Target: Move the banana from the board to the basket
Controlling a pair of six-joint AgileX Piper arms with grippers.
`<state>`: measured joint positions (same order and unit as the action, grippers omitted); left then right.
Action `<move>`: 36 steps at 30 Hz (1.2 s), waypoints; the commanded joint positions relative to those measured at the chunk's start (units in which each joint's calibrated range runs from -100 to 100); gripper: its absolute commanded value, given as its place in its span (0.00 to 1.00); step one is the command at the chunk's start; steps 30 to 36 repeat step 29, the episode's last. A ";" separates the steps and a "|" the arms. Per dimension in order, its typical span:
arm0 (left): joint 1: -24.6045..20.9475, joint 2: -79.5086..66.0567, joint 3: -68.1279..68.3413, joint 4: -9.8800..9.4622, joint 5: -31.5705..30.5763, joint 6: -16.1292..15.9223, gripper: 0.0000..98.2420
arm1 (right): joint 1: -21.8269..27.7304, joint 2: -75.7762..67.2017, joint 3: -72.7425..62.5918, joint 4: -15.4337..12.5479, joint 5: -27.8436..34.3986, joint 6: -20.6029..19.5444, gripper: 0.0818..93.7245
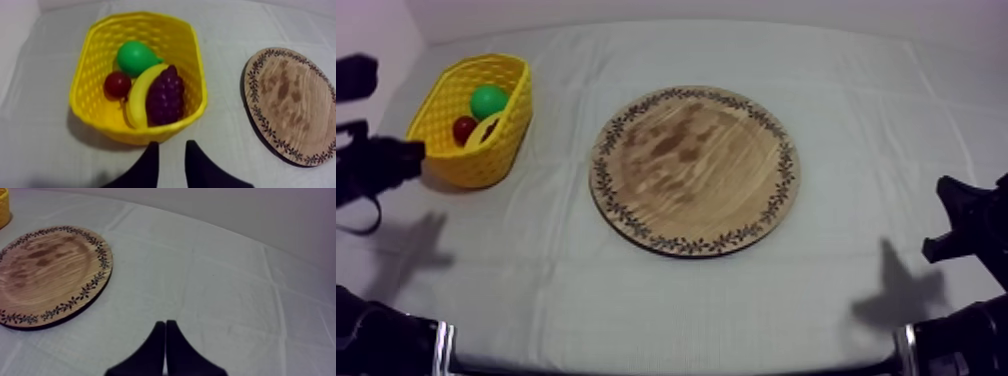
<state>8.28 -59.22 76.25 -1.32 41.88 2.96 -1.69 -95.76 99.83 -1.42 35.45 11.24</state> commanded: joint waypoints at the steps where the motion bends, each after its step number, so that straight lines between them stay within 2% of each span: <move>1: -0.44 -12.28 8.72 0.49 0.05 0.86 0.11 | 0.00 0.00 0.05 -0.02 0.03 -0.03 0.00; 4: -1.05 -19.04 13.27 1.59 0.30 1.31 0.04 | 0.00 0.00 0.05 -0.02 0.03 -0.03 0.00; 7: -1.40 -25.40 16.07 1.93 0.85 2.09 0.01 | 0.00 0.00 0.05 -0.02 0.03 -0.03 0.00; 12: -2.46 -32.73 19.35 1.28 -1.34 2.67 0.00 | 0.00 0.00 0.05 -0.02 0.03 -0.03 0.00; 16: -5.02 -35.46 20.68 0.00 -2.59 3.92 0.00 | 0.00 0.00 0.05 -0.02 0.03 -0.01 0.00; 22: -8.68 -39.55 22.21 -0.51 -4.85 4.69 0.00 | 0.00 0.00 0.05 -0.02 0.03 -0.03 0.00; 36: -9.47 -40.44 22.80 -0.69 -6.11 5.12 0.00 | 0.00 0.00 0.05 -0.02 0.03 -0.03 0.00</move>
